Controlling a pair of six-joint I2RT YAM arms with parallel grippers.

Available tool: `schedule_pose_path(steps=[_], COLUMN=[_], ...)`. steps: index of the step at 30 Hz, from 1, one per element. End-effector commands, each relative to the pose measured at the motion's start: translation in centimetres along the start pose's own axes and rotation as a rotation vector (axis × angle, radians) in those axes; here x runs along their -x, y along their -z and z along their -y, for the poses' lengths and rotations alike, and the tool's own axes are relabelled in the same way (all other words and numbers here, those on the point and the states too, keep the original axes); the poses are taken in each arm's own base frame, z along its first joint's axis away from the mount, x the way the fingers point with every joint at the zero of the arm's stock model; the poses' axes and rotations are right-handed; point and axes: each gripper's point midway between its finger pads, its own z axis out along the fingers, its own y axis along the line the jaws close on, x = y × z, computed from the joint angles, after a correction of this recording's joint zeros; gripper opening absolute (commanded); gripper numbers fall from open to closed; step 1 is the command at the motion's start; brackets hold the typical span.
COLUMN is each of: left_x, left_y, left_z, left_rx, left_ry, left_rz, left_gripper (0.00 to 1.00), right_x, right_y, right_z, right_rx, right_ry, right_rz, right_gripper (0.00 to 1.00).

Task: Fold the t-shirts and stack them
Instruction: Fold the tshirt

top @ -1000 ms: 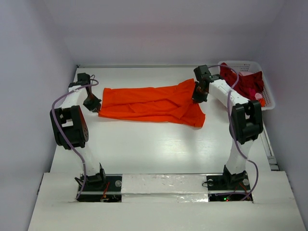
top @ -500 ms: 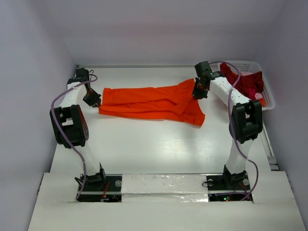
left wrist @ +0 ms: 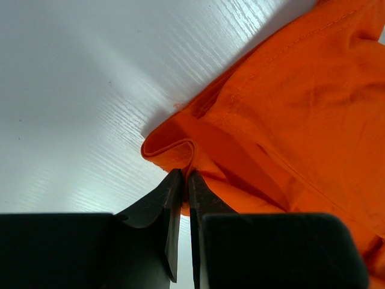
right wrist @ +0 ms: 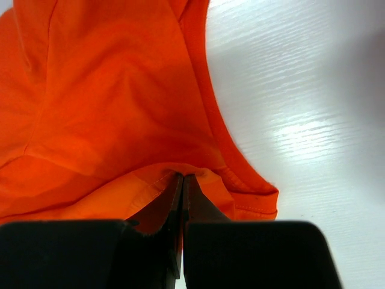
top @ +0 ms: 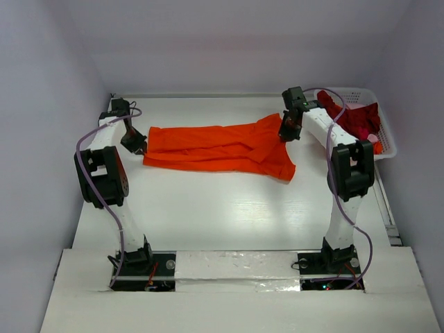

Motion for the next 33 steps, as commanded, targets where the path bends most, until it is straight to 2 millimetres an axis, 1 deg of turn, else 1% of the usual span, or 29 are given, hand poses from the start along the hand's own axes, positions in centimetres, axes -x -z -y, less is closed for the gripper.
schedule_pose_path(steps=[1, 5, 6, 12, 18, 26, 33], left_x=[1.4, 1.6, 1.7, 2.0, 1.8, 1.8, 2.0], left_y=[0.9, 0.9, 0.8, 1.1, 0.3, -0.8, -1.7], left_z=[0.5, 0.7, 0.8, 1.0, 0.8, 0.7, 0.7], left_rx=[-0.008, -0.011, -0.013, -0.018, -0.005, 0.004, 0.012], left_ry=[0.017, 0.022, 0.020, 0.022, 0.022, 0.031, 0.042], left_rz=[0.033, 0.036, 0.037, 0.040, 0.032, 0.027, 0.032], left_gripper=[0.06, 0.06, 0.06, 0.06, 0.06, 0.06, 0.07], right_x=[2.3, 2.6, 2.8, 2.5, 2.2, 2.6, 2.6], right_y=[0.7, 0.5, 0.4, -0.4, -1.3, -1.7, -2.8], right_z=[0.4, 0.3, 0.6, 0.1, -0.3, -0.4, -0.8], right_rx=[-0.009, -0.011, -0.010, 0.005, 0.020, 0.014, 0.016], right_ry=[-0.010, -0.002, -0.007, 0.008, 0.017, 0.031, 0.043], right_rz=[0.050, 0.053, 0.051, 0.026, 0.003, 0.008, -0.003], right_gripper=[0.00, 0.00, 0.00, 0.00, 0.00, 0.00, 0.00])
